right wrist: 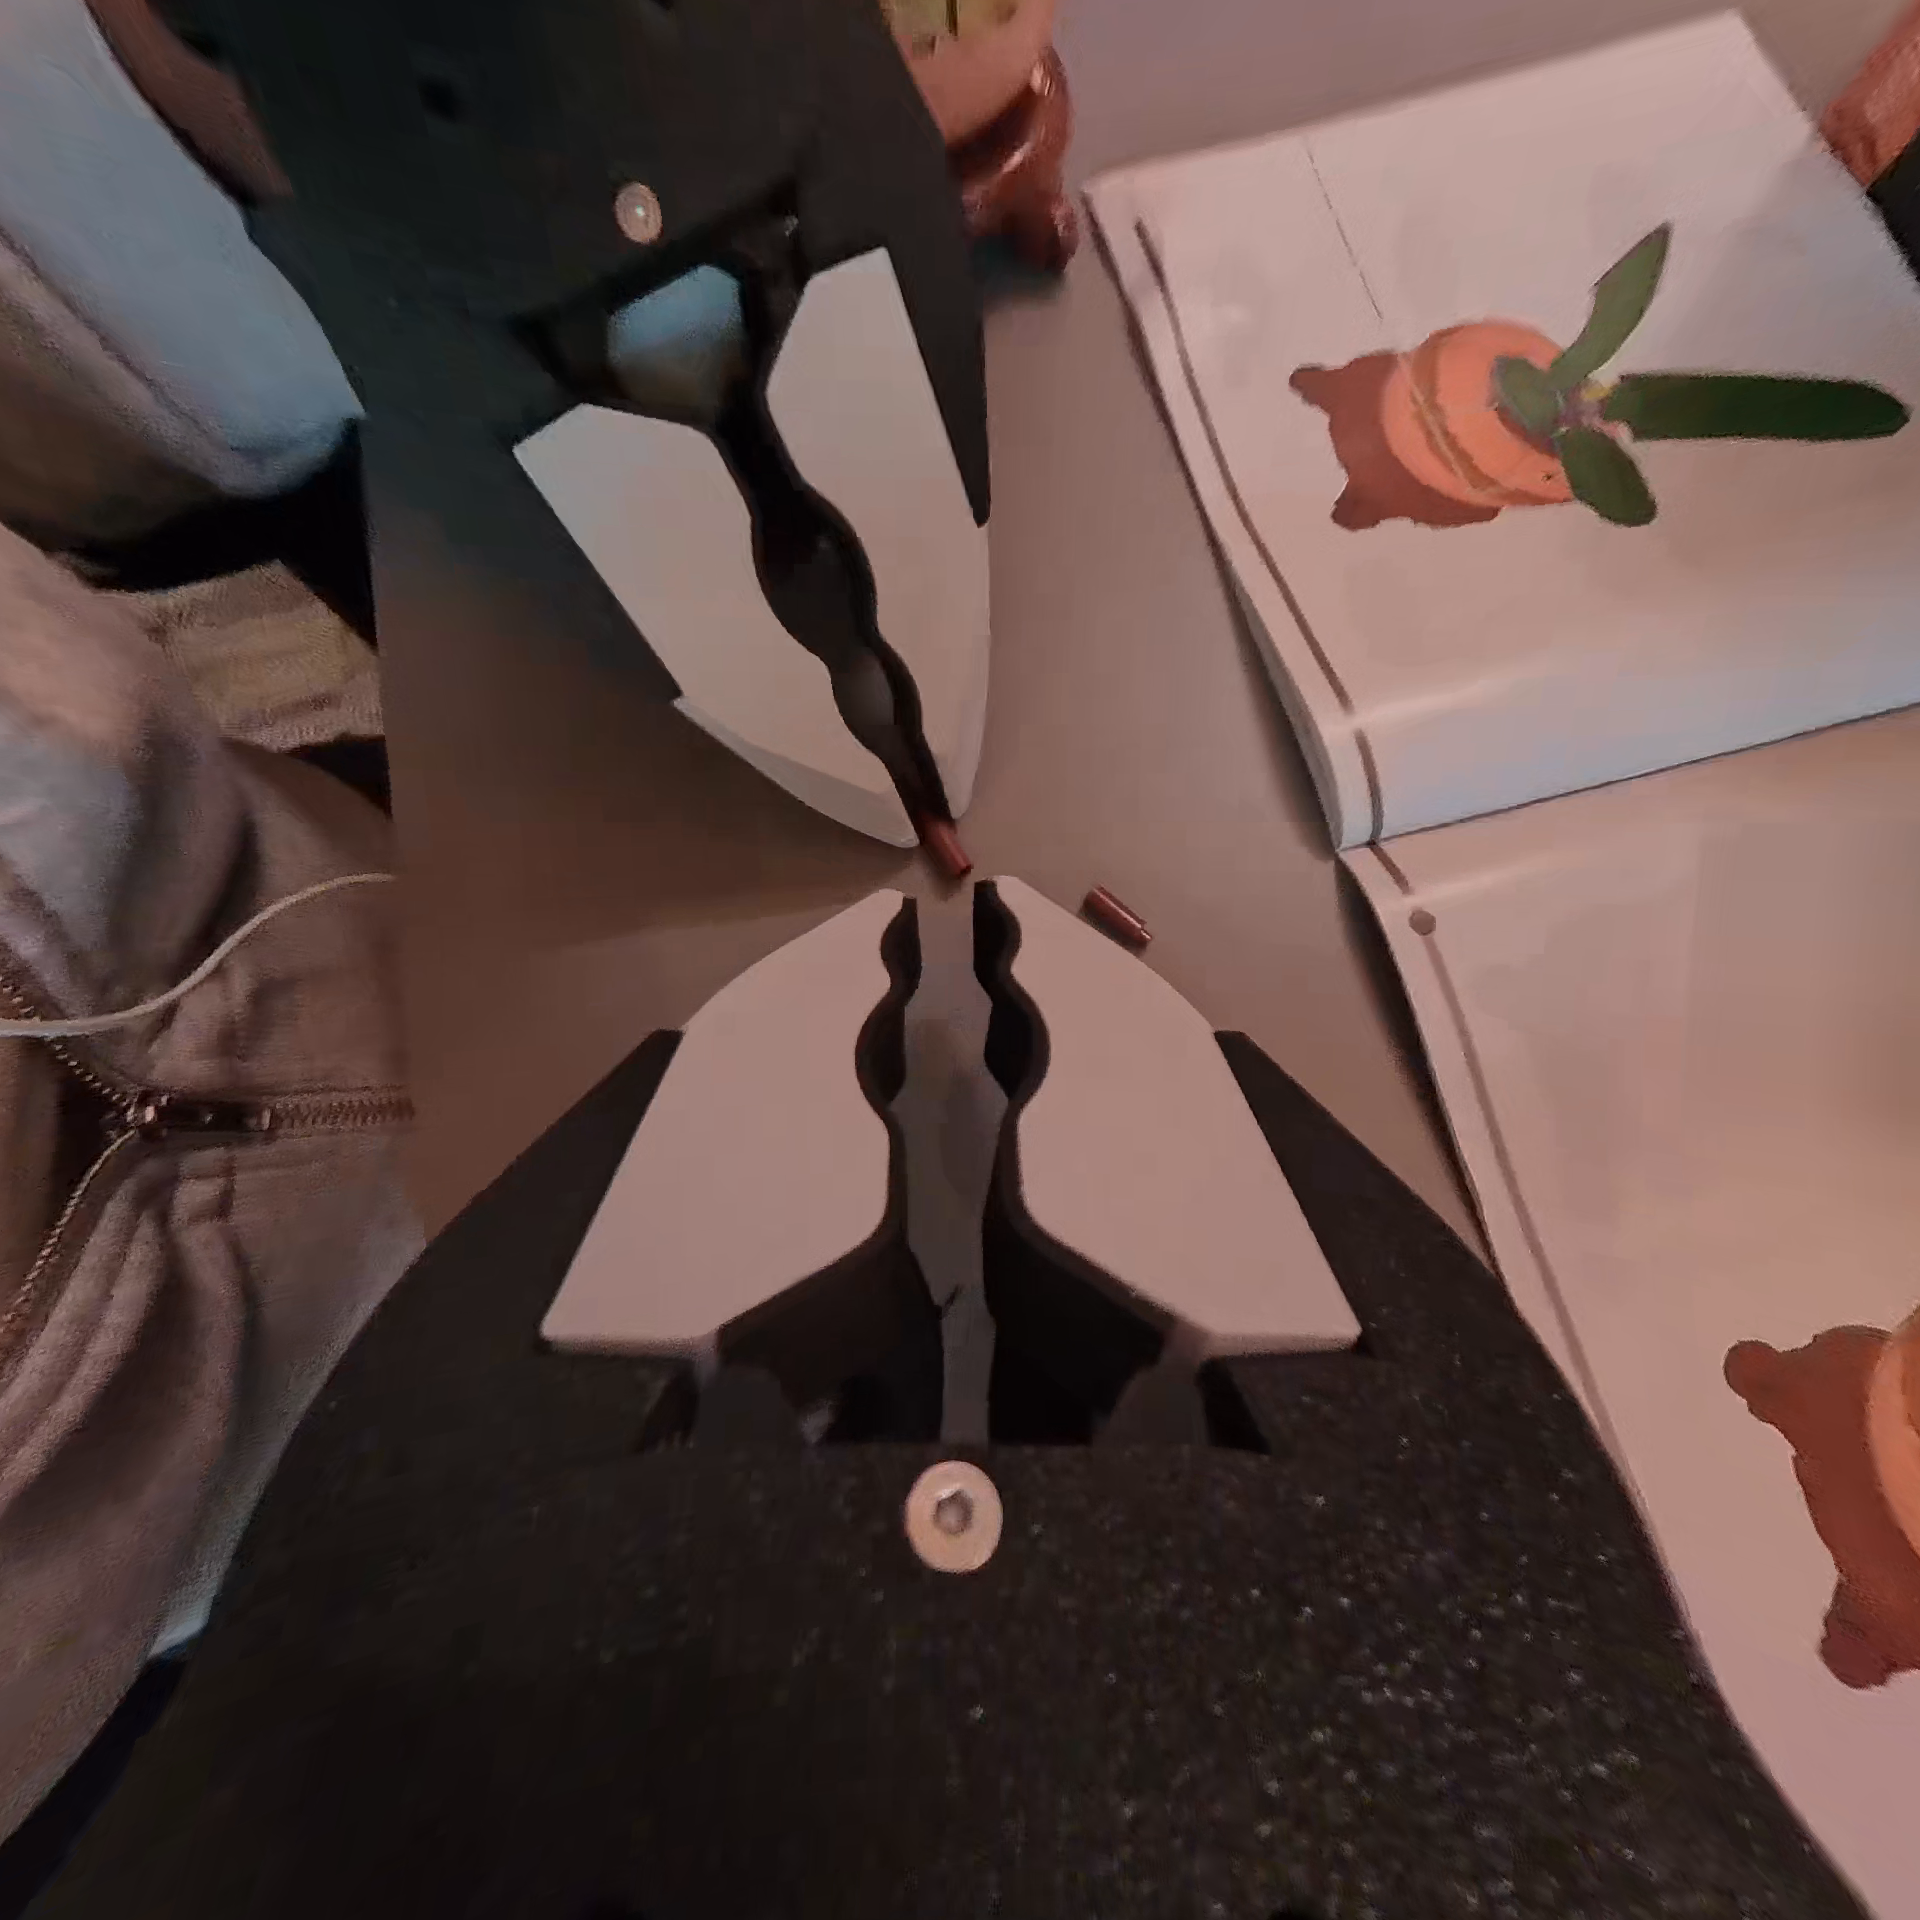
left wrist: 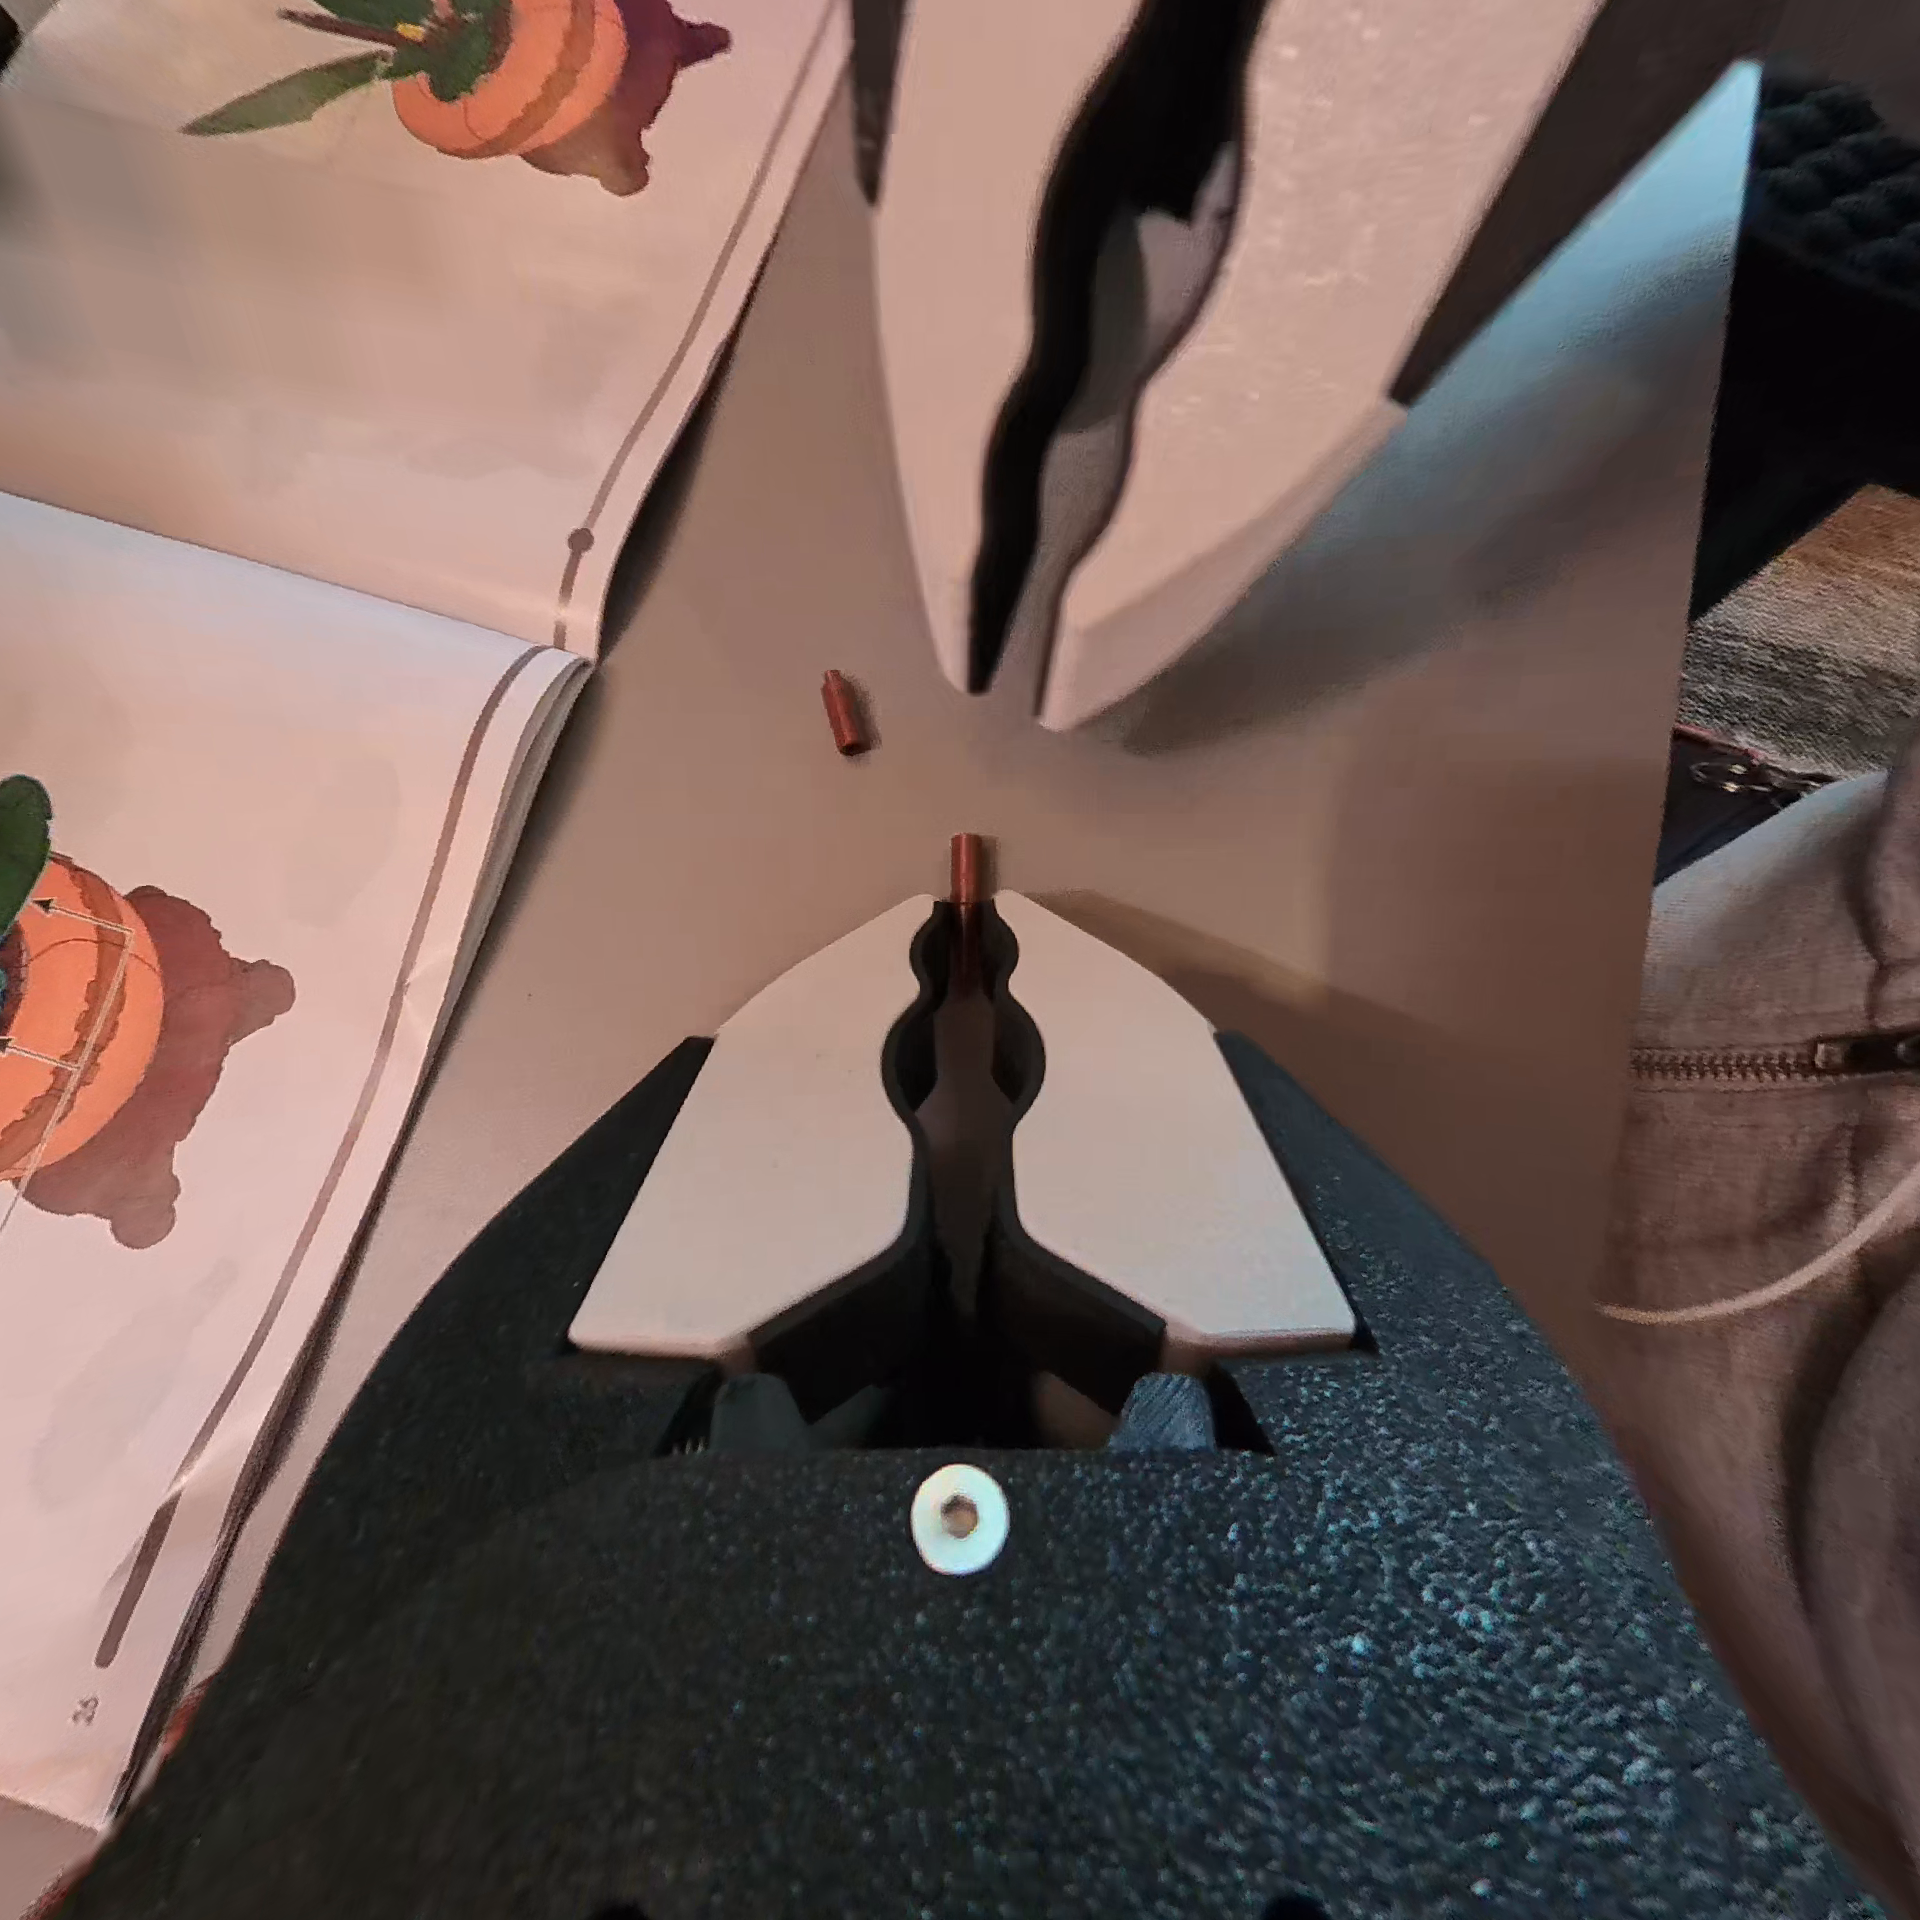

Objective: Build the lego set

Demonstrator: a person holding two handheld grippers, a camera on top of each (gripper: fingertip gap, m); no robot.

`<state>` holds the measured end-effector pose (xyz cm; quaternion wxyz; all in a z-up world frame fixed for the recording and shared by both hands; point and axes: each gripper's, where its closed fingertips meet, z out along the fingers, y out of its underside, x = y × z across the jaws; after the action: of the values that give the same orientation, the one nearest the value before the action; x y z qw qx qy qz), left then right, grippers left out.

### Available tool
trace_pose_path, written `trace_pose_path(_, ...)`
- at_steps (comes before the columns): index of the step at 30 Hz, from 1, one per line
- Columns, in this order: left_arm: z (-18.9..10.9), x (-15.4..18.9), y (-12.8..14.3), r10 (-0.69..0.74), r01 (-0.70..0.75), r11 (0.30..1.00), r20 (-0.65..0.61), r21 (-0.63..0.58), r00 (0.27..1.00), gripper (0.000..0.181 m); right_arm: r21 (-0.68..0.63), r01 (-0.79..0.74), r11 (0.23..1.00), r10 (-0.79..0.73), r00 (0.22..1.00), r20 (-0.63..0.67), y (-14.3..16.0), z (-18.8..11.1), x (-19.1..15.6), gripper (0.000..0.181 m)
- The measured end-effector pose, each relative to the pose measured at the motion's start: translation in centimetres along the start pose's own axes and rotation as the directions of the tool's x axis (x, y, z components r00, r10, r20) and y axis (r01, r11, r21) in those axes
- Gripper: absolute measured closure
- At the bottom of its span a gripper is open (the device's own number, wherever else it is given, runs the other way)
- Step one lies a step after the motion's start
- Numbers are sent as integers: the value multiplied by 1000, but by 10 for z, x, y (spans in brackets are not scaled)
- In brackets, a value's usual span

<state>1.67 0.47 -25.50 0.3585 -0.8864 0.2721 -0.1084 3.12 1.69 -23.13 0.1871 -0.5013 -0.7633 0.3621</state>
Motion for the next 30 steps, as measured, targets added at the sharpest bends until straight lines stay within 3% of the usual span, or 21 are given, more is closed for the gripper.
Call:
trace_pose_path(2, -3, -2, -4, -1, -1, 998, 30, 62, 1000, 176, 81, -39, 996, 40, 999, -5, -4, -1, 2, 167)
trace_pose_path(5, -18, -7, -23, -38, 15, 969, 88, 248, 995, 177, 304, -240, 922, 214, 970, 119, -28, -10, 2, 161)
trace_pose_path(8, -46, -16, -50, -124, 34, 867, 149, 498, 981, 177, 464, -472, 750, 360, 879, 312, -50, -27, 6, 163)
trace_pose_path(10, -65, -19, -67, -176, 35, 765, 157, 642, 972, 177, 533, -544, 648, 374, 837, 401, -65, -35, 6, 161)
trace_pose_path(13, -76, -20, -76, -198, 11, 702, 181, 712, 963, 177, 603, -549, 579, 356, 835, 418, -83, -40, 5, 161)
trace_pose_path(17, -73, -18, -77, -184, -24, 712, 219, 702, 958, 177, 622, -464, 631, 330, 886, 325, -89, -34, 6, 176)
trace_pose_path(21, -70, -16, -74, -166, -42, 732, 239, 680, 957, 175, 599, -363, 714, 283, 932, 228, -85, -30, 1, 177)
trace_pose_path(25, -61, -17, -67, -122, -91, 789, 300, 608, 946, 157, 572, -288, 768, 225, 958, 180, -88, -26, -7, 177)
trace_pose_path(30, -60, -13, -69, -115, -88, 782, 281, 618, 953, 177, 566, -243, 788, 184, 970, 160, -90, -23, -12, 177)
